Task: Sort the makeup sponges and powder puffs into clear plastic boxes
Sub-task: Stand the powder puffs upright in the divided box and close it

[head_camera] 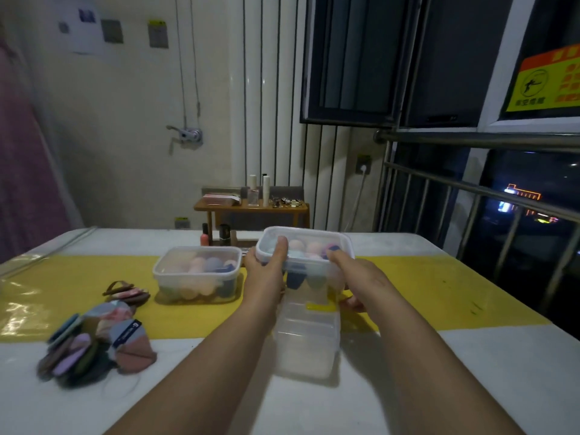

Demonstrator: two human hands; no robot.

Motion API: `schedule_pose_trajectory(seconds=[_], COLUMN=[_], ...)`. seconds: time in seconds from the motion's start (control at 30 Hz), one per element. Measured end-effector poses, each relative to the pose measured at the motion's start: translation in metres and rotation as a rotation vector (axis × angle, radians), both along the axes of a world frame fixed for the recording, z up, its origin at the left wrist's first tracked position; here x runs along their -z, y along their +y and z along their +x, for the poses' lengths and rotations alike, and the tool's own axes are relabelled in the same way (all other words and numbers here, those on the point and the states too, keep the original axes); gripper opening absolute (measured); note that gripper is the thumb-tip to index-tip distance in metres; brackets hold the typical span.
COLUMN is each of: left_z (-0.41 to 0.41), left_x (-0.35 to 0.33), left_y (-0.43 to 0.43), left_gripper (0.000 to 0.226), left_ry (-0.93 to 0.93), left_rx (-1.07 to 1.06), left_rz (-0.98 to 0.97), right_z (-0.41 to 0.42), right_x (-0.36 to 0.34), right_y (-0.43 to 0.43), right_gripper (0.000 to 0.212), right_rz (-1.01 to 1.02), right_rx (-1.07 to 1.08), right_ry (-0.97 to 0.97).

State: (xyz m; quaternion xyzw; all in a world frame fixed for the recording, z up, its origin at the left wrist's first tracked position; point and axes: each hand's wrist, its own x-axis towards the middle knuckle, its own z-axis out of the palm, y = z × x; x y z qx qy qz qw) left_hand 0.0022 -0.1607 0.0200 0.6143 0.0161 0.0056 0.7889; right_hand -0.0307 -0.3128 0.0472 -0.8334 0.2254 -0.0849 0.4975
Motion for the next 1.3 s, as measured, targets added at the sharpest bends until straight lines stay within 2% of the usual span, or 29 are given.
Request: schedule_pose_trajectory(seconds=[0.1,0.17,0.3,0.4,0.5,0.7,0.77,0.93,1.03,1.23,1.3], left_z=[-0.003,-0.002,0.002,0.009,0.015,0.024,0.028,0.034,0.035,0.034,0.035], left_x=[0.005,0.012,0.018,0.018,0.015,0.011,0.009,0.010,0.009,0.007,0.007], left_y=[0.015,0.024,0.035,0.044,0.063,0.102,0.114,0.138,0.147,0.153,0.153], left_gripper=[0.092,0.096,0.068,0.066,0.051,0.037,0.037,0.056,0.055,0.054,0.052], left_ry=[0.022,0.064,0.084,0.117,0.158,0.156,0.153,0.165,0.169,0.126,0.123], left_rx=[0.105,0.204,0.285,0.289,0.340,0.456,0.473,0.557,0.619,0.693,0.700], left_rz=[0.133,0.185,0.242,0.254,0.316,0.363,0.384,0.355,0.343,0.349,0.336], right_z=[0.008,0.012,0.017,0.022,0.028,0.044,0.049,0.062,0.068,0.075,0.078], right_x=[0.003,0.006,0.007,0.008,0.013,0.015,0.017,0.021,0.028,0.041,0.043], right_y=[0.013,0.019,0.021,0.024,0.024,0.030,0.030,0.026,0.024,0.029,0.030], right_gripper=[0.047,0.044,0.042,0.039,0.034,0.031,0.031,0.043,0.049,0.039,0.042], right_rz=[0.010,-0.004,0.081,0.139,0.215,0.299,0.281,0.366,0.400,0.228,0.216], right_rx=[0.062,0.086,0.154,0.172,0.206,0.203,0.206,0.243,0.258,0.206,0.155], right_ry=[-0.107,-0.141,-0.190,-0.224,-0.263,-0.289,-0.283,-0.243,-0.218,-0.155,-0.137])
